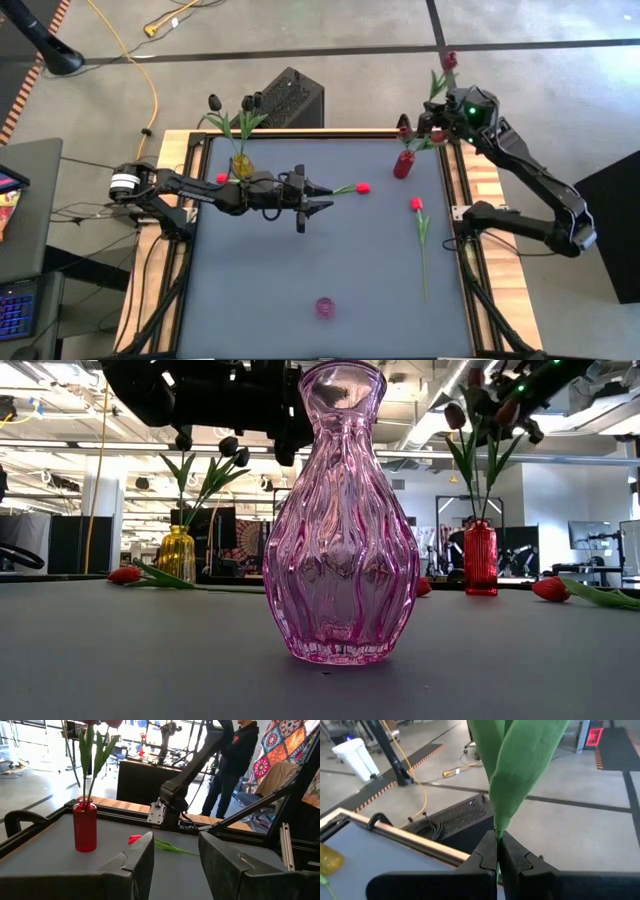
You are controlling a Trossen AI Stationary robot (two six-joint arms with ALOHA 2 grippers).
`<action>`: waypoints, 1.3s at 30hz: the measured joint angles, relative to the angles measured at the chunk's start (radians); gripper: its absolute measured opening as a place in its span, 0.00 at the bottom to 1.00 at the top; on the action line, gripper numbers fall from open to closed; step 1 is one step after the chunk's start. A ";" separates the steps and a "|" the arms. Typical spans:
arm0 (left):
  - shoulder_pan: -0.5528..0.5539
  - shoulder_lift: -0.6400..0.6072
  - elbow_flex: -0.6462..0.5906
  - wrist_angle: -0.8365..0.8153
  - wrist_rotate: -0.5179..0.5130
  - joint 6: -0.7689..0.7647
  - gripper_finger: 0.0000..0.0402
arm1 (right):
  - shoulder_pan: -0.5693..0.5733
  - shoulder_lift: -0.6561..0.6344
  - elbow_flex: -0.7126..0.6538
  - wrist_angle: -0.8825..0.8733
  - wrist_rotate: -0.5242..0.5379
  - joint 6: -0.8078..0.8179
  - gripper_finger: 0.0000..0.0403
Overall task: Sort flowers into vase by color
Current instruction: Put the purple flower into the red vase
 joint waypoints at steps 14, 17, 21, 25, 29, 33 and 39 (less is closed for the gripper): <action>0.000 0.000 0.000 0.004 -0.001 0.000 0.35 | -0.069 -0.046 -0.013 0.105 -0.003 0.107 0.07; 0.000 0.000 0.000 0.004 -0.001 0.000 0.35 | -0.053 -0.037 -0.021 0.111 0.045 0.138 0.07; 0.000 0.000 0.000 0.004 0.014 0.001 0.35 | -0.035 -0.022 -0.021 0.043 0.055 0.156 0.07; 0.000 0.000 0.000 0.004 0.017 0.004 0.35 | -0.021 -0.010 -0.021 0.015 0.054 0.157 0.07; 0.000 0.000 0.000 0.004 0.020 0.004 0.35 | 0.006 0.006 -0.021 0.006 0.055 0.157 0.07; 0.000 0.000 0.000 0.001 0.028 0.004 0.35 | 0.026 0.026 -0.021 0.004 0.068 0.158 0.07; 0.000 0.000 0.000 0.000 0.045 0.008 0.35 | 0.058 0.057 -0.021 -0.003 0.128 0.149 0.07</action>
